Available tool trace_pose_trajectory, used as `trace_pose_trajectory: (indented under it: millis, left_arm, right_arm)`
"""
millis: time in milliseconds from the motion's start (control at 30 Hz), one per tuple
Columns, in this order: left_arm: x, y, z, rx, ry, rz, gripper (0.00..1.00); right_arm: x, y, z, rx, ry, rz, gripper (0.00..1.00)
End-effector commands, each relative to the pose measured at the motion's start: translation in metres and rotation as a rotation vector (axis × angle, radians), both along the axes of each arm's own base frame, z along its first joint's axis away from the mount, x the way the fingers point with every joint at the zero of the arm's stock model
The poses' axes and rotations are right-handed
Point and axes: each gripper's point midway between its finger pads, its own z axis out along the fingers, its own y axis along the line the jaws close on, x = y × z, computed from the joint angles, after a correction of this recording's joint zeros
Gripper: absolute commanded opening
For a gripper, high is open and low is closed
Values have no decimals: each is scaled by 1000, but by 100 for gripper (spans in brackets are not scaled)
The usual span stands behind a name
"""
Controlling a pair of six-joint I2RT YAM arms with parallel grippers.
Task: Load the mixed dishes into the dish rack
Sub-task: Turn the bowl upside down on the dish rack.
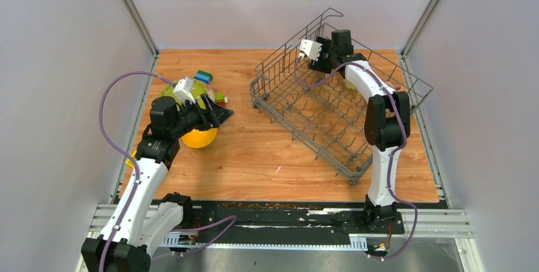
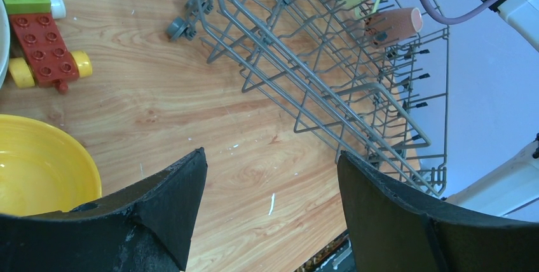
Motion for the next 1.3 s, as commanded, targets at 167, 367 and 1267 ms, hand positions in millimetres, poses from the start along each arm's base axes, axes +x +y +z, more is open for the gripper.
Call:
trace_pose_trajectory:
  millis: [167,367,1267]
  left_arm:
    - [3,4,19,10,-63,6,82]
    - [2,4,20,8,-62,7,82]
    - [6,17,14,39,-39,92,91]
  right_arm:
    - [13,5,21,34,-65,6,69]
    - [13,6,32,82,-67,-24,73]
    - [1,24,111,644,7,-364,80]
